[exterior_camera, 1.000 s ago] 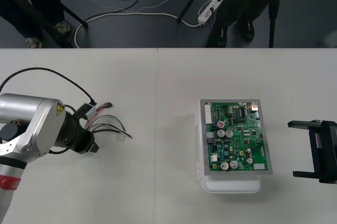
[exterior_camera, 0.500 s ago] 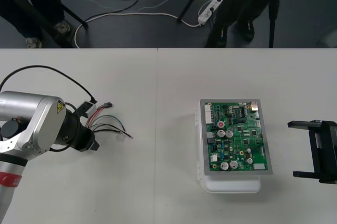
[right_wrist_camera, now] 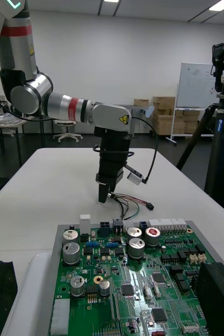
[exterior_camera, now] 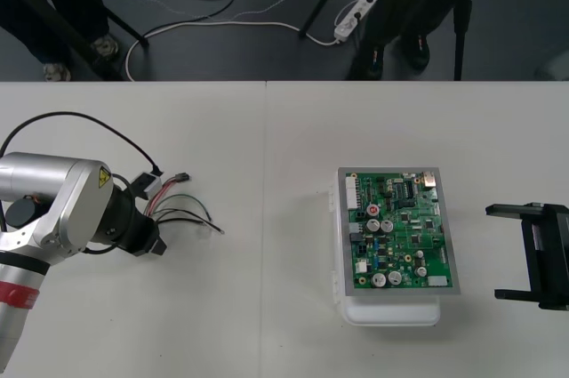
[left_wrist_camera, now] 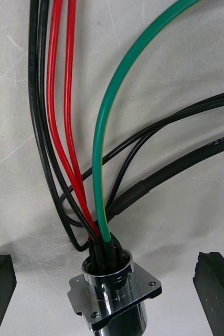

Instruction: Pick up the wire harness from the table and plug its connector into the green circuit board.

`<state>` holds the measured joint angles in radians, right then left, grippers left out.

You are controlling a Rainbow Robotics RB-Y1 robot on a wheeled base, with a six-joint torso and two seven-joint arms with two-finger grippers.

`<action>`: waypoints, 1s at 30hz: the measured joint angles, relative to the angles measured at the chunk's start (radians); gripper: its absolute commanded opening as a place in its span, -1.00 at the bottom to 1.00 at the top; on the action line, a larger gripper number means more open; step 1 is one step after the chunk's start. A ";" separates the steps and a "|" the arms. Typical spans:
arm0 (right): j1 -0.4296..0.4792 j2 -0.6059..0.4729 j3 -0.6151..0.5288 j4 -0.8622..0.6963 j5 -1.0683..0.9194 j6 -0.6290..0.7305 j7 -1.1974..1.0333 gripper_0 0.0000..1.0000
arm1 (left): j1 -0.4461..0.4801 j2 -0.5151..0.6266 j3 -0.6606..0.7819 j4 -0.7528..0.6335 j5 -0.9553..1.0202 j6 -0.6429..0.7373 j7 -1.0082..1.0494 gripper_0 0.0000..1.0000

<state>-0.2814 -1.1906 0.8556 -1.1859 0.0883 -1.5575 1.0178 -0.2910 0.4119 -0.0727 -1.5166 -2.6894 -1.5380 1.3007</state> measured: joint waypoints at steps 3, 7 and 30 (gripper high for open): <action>0.000 0.000 0.000 0.000 0.000 0.000 0.000 1.00 | 0.000 0.000 0.000 0.000 0.000 0.000 0.000 1.00; 0.000 0.000 0.000 0.002 0.000 0.000 0.000 1.00 | 0.000 0.000 0.000 0.000 0.000 0.000 0.000 0.78; 0.000 0.000 0.000 0.003 0.000 0.000 0.000 1.00 | 0.000 0.000 0.000 0.001 0.000 0.000 -0.001 -1.00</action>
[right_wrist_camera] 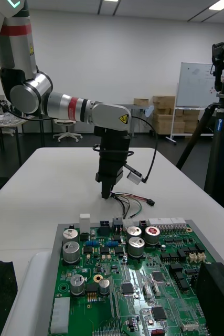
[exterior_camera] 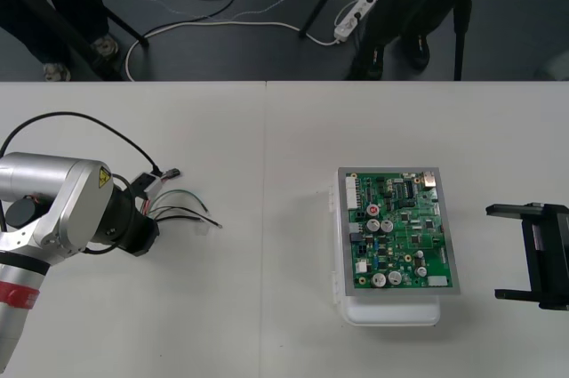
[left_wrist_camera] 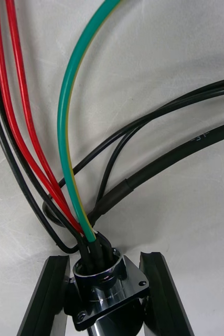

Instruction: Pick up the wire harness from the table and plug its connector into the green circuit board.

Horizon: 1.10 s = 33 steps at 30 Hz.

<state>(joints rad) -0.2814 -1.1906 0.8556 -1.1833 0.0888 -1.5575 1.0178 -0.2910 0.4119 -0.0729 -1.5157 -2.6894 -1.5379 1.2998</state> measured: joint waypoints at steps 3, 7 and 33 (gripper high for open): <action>0.000 0.000 0.000 0.000 0.000 0.000 0.000 1.00 | 0.000 0.000 0.000 0.000 0.000 0.000 0.000 -1.00; 0.000 0.000 -0.002 0.000 0.000 0.000 0.000 1.00 | 0.000 0.000 0.000 0.000 0.000 0.000 0.000 -1.00; 0.000 0.000 -0.007 0.000 0.000 0.000 0.000 1.00 | 0.000 0.010 0.009 0.001 0.412 0.085 -0.089 -1.00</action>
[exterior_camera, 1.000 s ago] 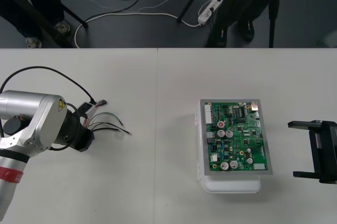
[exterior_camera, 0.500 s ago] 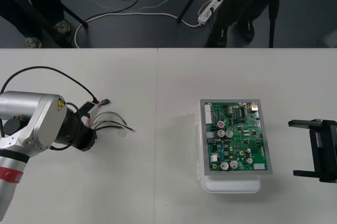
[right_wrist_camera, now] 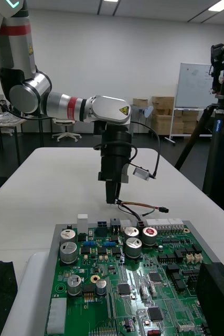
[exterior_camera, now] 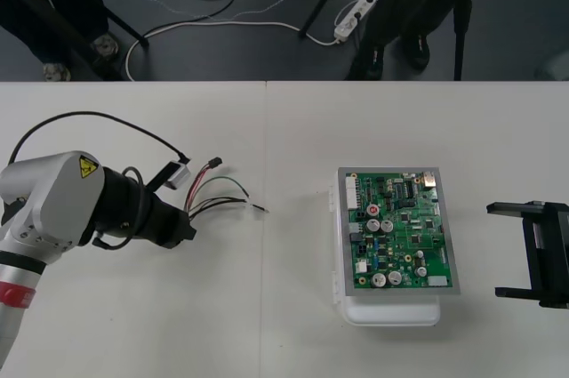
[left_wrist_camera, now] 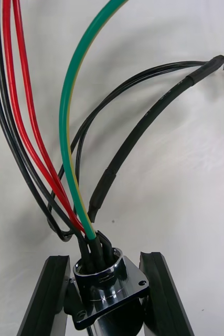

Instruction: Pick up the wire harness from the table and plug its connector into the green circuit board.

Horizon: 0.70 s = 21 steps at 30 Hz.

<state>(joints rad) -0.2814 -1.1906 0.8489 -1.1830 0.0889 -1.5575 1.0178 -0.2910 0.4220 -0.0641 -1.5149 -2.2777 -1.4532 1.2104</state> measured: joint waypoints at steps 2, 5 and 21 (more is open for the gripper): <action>0.000 0.000 0.000 0.000 0.000 0.000 0.000 1.00 | 0.000 0.004 0.000 -0.002 0.024 0.006 0.000 -1.00; 0.000 0.000 0.000 0.000 0.000 0.000 0.000 1.00 | 0.000 0.014 0.000 -0.017 0.069 0.012 0.000 -1.00; 0.000 0.000 0.000 0.000 0.000 0.000 0.000 1.00 | 0.000 0.141 -0.002 -0.253 0.311 0.019 -0.001 -1.00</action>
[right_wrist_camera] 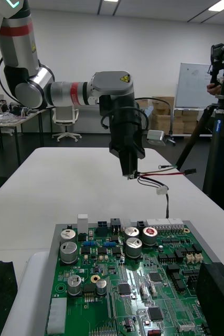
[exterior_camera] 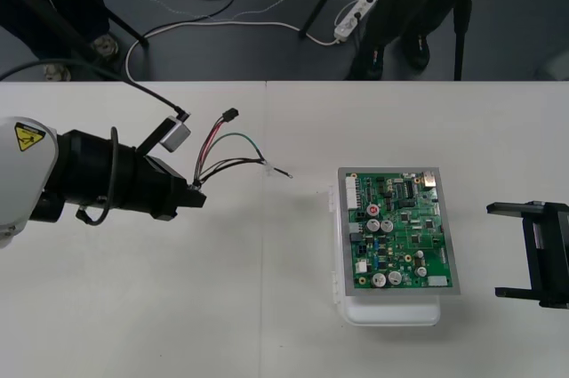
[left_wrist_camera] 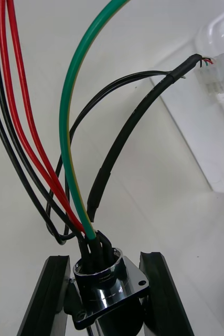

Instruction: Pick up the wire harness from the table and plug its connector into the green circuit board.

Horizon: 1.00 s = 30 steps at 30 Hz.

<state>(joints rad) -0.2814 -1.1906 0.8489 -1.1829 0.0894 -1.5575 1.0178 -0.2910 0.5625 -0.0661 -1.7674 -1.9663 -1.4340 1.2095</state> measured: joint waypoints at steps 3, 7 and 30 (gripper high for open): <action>0.000 0.000 0.000 0.000 0.000 0.000 0.000 1.00 | 0.000 0.037 -0.003 -0.032 0.069 0.014 0.000 -1.00; 0.000 0.000 0.000 0.000 0.002 0.000 0.000 1.00 | 0.000 0.086 -0.023 -0.067 0.136 0.056 0.000 -1.00; 0.000 0.000 0.000 0.000 0.010 0.000 0.000 1.00 | -0.211 0.188 -0.302 -0.083 0.217 0.485 -0.051 -1.00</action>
<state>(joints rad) -0.2814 -1.1906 0.8485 -1.1827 0.0996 -1.5576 1.0178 -0.5019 0.7505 -0.3683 -1.8507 -1.7498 -0.9490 1.1584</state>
